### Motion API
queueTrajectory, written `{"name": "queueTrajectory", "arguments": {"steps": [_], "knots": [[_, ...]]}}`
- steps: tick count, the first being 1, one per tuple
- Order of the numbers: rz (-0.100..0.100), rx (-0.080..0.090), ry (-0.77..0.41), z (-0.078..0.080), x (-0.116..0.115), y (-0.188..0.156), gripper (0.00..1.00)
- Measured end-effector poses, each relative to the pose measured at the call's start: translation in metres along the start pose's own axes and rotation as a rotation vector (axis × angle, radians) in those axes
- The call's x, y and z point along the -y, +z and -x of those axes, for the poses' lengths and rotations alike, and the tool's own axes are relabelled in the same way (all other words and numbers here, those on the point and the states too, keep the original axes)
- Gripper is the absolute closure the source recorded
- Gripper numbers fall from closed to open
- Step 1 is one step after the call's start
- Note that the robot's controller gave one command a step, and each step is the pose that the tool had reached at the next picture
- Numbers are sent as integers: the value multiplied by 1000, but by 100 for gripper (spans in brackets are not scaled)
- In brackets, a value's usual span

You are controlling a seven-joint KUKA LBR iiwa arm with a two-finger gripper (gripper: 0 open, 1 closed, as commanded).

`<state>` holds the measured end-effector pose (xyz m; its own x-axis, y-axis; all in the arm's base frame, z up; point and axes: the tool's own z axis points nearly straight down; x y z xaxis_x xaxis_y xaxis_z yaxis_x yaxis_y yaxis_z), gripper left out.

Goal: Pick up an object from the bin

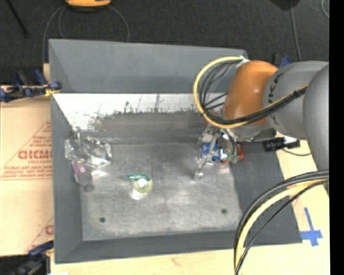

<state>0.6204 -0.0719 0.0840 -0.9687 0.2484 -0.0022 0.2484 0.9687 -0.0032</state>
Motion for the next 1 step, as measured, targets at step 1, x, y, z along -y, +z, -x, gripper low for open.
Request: {"name": "queueTrajectory", "arguments": {"steps": [1], "knots": [[6, 0, 162, 15, 47, -13, 0]]}}
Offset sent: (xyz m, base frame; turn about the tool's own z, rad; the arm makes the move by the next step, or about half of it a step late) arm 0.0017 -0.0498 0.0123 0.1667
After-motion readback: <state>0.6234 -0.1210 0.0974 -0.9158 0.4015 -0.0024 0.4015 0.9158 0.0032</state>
